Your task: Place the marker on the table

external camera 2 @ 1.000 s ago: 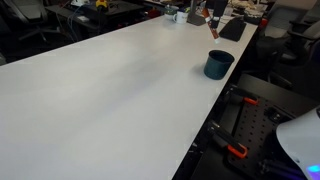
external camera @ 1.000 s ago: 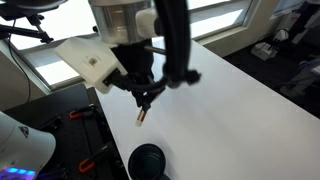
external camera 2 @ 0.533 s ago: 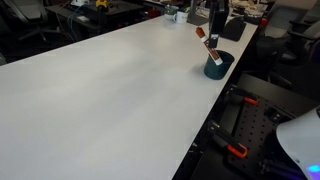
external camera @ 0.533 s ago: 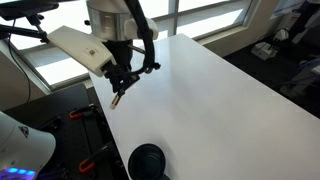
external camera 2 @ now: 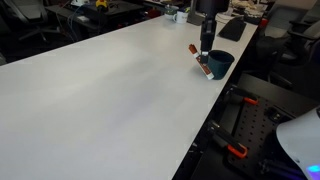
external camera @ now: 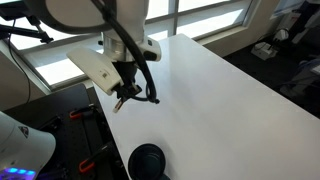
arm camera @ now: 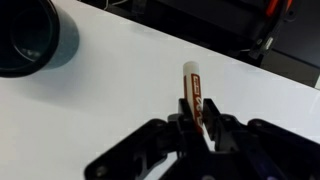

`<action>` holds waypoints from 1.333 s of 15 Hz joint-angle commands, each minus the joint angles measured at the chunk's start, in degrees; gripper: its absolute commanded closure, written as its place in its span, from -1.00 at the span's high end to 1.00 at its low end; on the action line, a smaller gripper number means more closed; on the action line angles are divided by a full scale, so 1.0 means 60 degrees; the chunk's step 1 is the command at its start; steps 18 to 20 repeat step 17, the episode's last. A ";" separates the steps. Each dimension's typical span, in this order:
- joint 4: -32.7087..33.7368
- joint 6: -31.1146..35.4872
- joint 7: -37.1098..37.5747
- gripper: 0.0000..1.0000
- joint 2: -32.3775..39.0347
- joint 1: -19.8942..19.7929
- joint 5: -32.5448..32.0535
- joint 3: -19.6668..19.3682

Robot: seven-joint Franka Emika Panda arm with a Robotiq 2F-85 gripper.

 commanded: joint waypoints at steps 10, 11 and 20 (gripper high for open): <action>0.0131 0.1650 0.0068 -0.59 0.2580 -0.0788 0.1766 0.0269; 0.0195 0.1650 0.0083 -0.46 0.2771 -0.0886 0.1849 0.0298; 0.0345 0.1652 0.0209 -0.13 0.3015 -0.0994 0.1867 0.0365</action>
